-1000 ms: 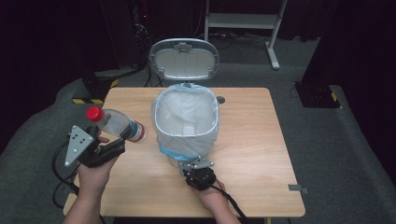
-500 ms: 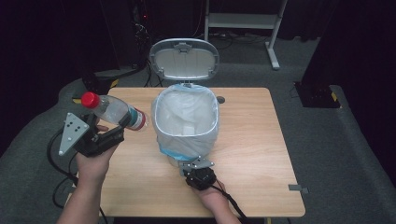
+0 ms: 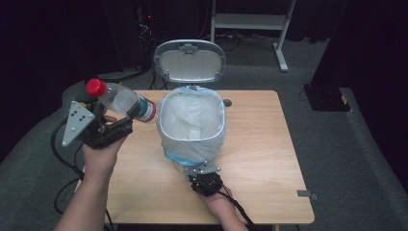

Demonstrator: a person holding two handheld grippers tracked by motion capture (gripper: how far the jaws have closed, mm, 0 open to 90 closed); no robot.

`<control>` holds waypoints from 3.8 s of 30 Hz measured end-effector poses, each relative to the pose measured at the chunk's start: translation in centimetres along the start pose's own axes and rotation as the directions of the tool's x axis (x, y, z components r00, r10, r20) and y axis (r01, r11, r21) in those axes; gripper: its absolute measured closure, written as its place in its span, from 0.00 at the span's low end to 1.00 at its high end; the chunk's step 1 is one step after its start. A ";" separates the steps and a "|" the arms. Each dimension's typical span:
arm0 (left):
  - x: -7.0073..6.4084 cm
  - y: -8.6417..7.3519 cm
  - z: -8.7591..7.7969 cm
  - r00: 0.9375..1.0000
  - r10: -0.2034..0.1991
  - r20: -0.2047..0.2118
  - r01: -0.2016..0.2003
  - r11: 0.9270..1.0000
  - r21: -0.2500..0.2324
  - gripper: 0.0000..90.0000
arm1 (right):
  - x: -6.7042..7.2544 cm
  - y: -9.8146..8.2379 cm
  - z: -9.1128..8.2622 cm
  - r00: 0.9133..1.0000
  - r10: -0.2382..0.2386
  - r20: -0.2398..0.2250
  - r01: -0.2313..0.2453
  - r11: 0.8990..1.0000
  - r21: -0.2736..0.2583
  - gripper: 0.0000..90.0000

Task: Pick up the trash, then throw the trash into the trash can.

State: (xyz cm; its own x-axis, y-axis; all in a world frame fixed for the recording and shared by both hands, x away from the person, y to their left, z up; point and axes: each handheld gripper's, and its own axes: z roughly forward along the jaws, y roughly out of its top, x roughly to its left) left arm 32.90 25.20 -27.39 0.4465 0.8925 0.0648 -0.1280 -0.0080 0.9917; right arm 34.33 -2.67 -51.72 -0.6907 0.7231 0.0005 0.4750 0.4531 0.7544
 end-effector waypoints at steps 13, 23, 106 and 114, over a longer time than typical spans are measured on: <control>-1.7 1.2 2.7 0.998 -0.009 0.055 0.010 1.000 -0.015 0.29 | 0.0 0.0 0.0 1.000 0.004 -0.002 -0.004 1.000 -0.003 0.65; -3.7 1.2 5.9 0.993 -0.021 0.116 0.020 1.000 0.012 0.29 | 0.0 0.0 0.0 1.000 0.003 -0.005 -0.003 1.000 -0.003 0.65; 0.0 -4.1 1.6 0.997 0.007 0.082 -0.024 0.979 0.203 0.19 | 0.0 0.0 0.0 1.000 -0.009 -0.001 0.009 1.000 -0.003 0.65; 1.0 -7.0 0.1 0.998 -0.003 0.060 -0.013 0.966 0.259 0.19 | 0.0 0.0 0.0 1.000 -0.007 0.000 0.007 1.000 -0.001 0.65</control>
State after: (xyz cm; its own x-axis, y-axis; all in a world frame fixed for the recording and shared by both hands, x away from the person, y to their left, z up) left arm 34.33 26.06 -34.27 0.4994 0.8637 0.0682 0.1004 -0.1358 0.9856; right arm 34.30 -2.70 -51.71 -0.6938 0.7202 -0.0047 0.4695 0.4572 0.7553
